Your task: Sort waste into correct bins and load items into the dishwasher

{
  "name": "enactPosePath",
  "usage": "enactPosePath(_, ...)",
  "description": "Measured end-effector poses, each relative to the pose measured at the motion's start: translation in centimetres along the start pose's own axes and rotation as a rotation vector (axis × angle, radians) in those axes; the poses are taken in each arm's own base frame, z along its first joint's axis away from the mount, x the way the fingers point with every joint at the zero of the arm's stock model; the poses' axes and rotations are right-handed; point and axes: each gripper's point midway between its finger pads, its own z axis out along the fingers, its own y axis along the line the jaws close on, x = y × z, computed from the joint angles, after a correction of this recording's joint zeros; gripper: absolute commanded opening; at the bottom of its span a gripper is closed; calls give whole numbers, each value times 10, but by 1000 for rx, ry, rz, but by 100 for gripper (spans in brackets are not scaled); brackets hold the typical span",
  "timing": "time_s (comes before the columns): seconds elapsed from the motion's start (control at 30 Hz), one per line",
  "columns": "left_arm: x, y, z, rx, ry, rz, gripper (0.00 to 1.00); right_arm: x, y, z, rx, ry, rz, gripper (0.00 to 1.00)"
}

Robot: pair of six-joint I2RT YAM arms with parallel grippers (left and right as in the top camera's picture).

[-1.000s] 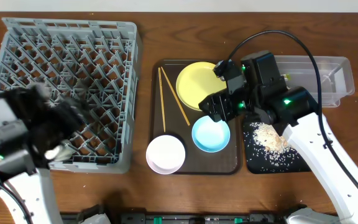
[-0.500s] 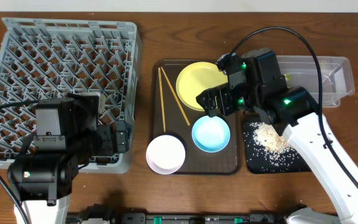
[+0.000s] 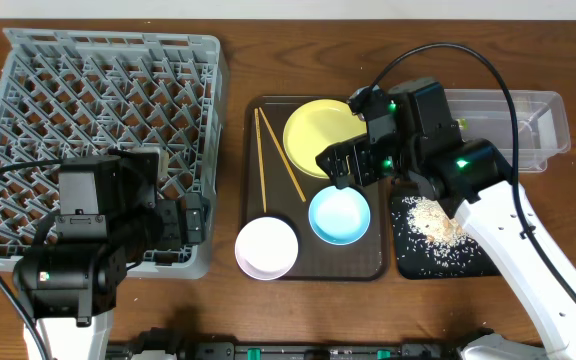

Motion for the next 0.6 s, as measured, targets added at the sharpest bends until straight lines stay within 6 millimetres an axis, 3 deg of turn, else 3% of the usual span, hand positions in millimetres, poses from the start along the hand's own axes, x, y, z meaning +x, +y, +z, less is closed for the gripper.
enactPosePath(0.37,0,0,0,0,0,0,98,1,-7,-5,52,-6,-21,99)
enactPosePath(0.47,0,0,0,0,-1,0,98,-9,-2,-20,84,-101,-86,99)
enactPosePath(0.6,0,0,0,0,0,0,98,-20,3,-56,119,-297,-173,99)
